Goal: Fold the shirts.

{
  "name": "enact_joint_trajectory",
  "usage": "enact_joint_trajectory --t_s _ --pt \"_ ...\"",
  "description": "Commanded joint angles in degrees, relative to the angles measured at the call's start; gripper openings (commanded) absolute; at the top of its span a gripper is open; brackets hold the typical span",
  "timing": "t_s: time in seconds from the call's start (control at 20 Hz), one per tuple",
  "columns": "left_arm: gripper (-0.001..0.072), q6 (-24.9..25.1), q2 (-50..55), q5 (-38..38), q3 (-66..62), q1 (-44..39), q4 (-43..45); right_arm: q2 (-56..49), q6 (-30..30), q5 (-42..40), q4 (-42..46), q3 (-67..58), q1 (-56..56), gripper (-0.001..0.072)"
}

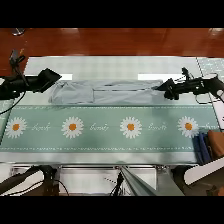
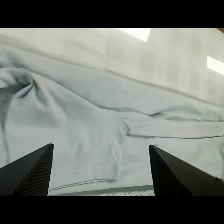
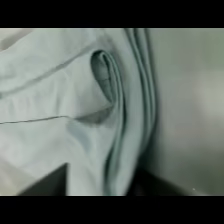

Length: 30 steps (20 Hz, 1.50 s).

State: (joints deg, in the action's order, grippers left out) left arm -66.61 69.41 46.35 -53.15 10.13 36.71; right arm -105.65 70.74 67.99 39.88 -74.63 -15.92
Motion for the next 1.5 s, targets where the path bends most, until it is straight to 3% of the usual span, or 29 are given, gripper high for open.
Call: enact_joint_trajectory --t_s 0.0,0.05,0.1,0.15,0.25,0.35,0.45,0.6,0.85,1.1,1.45 --pt "0.0702 0.15 -0.11 -0.72 0.2 -3.28 -0.79 -0.24 0.26 0.59 -1.46 -2.69 3.72 0.0033" --pt "0.0676 0.15 -0.11 -0.5 0.2 -3.85 -0.76 -0.07 0.37 3.02 -1.27 -4.22 3.82 0.0028" --pt "0.0328 0.17 -0.11 0.72 0.02 -4.22 -0.76 0.85 0.87 4.87 -0.28 -4.96 3.54 0.0028" --pt "0.0031 0.37 -0.11 2.6 -0.28 -4.35 -0.79 3.02 1.9 5.92 2.84 -4.98 2.99 0.0028" --pt "0.0021 0.83 -0.13 5.88 -0.85 -5.05 -0.76 9.07 4.2 9.01 11.76 -4.5 1.92 0.0028" --pt "0.0021 6.62 -0.13 7.67 -1.2 -8.72 -0.76 18.21 1.01 12.72 14.82 -0.92 1.7 0.0028" --pt "0.002 6.51 0.26 3.91 -1.2 -15.52 -0.72 29.64 1.7 10.73 17.46 5.86 1.64 0.0028" --pt "0.002 0.79 3.13 -5.14 -2.14 -27.61 -0.7 45.86 4.31 10.03 17.64 14.91 1.64 0.0028" --pt "0.002 -6.27 16.72 -4.61 -15.26 -42.1 -0.7 64.98 10.97 12.26 17.75 20.13 1.75 0.0028" --pt "0.002 -12.11 32.09 0.04 -30.82 -51.76 -0.7 71.47 12.24 16.26 17.62 20.13 1.75 0.0028" --pt "0.002 -13.97 42.53 7.39 -39.5 -64.04 -0.74 71.65 10.99 15.32 13.66 20.11 1.75 0.0028"
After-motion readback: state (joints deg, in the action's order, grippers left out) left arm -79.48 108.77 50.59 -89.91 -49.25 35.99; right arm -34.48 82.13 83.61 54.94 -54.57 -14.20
